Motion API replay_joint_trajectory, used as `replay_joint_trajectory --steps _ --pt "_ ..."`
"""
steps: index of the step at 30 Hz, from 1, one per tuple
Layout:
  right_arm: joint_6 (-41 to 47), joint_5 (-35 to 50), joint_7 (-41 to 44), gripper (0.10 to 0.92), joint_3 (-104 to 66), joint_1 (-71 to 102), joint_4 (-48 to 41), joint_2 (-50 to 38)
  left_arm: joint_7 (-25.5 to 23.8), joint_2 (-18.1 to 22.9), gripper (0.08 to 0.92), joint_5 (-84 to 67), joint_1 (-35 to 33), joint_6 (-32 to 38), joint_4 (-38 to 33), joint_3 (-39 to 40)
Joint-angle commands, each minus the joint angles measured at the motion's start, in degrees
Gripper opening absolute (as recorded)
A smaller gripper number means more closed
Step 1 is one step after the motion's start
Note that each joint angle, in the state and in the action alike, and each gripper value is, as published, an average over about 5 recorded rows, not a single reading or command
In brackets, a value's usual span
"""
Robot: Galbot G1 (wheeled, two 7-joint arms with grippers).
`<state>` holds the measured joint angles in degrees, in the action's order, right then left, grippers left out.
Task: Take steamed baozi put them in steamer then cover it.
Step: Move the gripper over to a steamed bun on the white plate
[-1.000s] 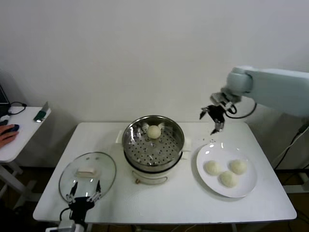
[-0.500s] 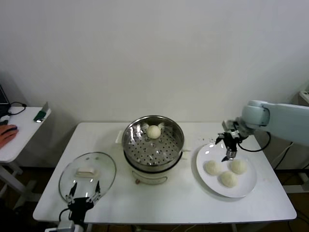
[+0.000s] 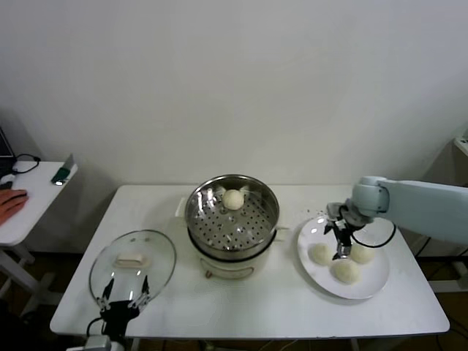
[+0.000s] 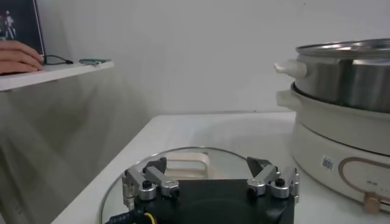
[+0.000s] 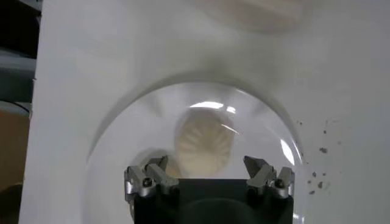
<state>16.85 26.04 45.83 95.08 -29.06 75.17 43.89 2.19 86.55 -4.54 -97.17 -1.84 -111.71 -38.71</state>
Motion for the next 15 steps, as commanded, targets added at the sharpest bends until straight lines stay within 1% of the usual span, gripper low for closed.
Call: replay_joint_trajectory --steps 1,15 --pt "1.18 -2.66 -0.66 0.823 -4.01 5.79 -2.47 0.94 0.07 -0.01 0.823 0.08 -0.04 0.12 0.11 0.00" --pt "1.73 -3.06 -1.26 0.818 -6.05 7.82 -3.72 2.23 0.18 0.01 0.823 0.01 0.12 0.29 0.43 -0.08"
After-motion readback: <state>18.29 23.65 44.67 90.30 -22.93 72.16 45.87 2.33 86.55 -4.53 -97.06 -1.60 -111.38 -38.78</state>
